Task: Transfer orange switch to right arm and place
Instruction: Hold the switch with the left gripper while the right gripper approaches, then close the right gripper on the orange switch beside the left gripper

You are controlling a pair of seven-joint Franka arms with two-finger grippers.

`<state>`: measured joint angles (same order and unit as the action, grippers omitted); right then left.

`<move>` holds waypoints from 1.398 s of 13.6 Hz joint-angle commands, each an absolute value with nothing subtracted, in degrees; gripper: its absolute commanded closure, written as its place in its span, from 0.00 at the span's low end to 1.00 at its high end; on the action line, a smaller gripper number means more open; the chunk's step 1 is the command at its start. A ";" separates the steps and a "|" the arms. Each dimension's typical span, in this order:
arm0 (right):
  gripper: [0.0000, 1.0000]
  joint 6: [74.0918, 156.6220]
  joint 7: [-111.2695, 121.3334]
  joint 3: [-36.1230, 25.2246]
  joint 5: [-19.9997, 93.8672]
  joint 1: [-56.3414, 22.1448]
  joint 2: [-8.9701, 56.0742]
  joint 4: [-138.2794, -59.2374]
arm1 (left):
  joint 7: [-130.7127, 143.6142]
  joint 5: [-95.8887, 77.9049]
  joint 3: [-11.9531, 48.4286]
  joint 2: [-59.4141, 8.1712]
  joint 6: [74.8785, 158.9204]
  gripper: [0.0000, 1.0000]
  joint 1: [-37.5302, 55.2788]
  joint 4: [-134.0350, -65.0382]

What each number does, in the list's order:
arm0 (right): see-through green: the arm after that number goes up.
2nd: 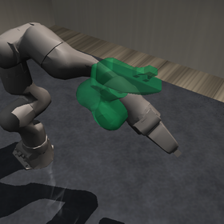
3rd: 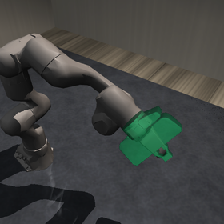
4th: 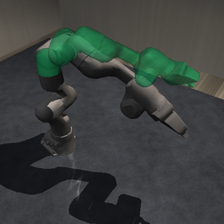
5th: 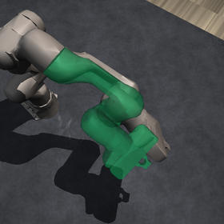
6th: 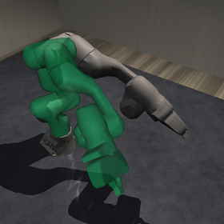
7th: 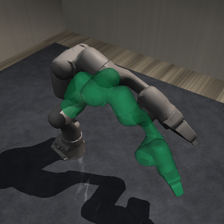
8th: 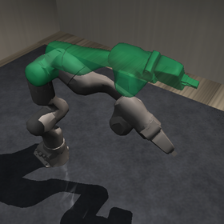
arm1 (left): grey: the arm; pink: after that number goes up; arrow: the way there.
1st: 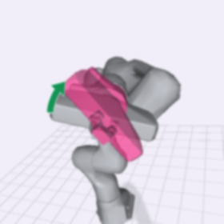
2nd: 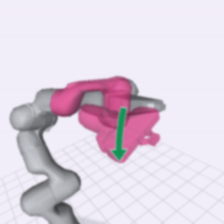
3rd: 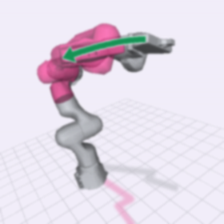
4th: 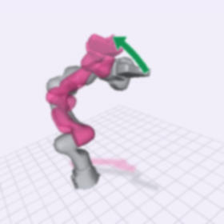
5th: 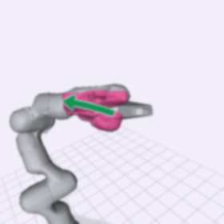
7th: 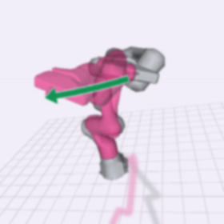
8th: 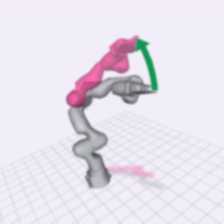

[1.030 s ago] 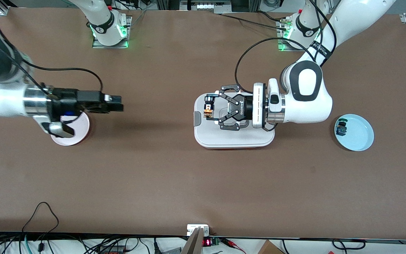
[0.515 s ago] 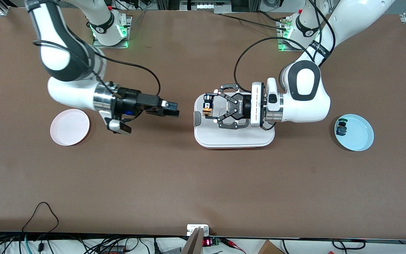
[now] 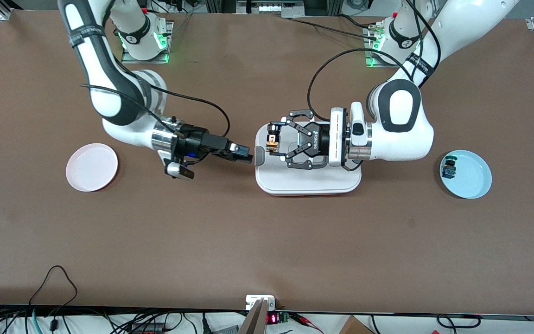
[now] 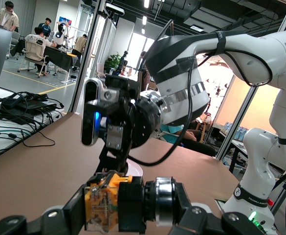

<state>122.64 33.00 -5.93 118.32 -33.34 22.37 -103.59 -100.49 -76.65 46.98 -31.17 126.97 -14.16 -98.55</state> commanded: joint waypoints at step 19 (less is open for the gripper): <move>0.36 129.20 34.63 -6.50 127.00 -40.17 20.92 -104.24 | -102.13 -78.84 47.99 -29.27 127.44 0.82 -15.12 -100.02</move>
<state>128.32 33.57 -6.05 125.76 -39.44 22.02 -103.42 -100.54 -76.65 47.35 -31.03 126.97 -14.32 -98.55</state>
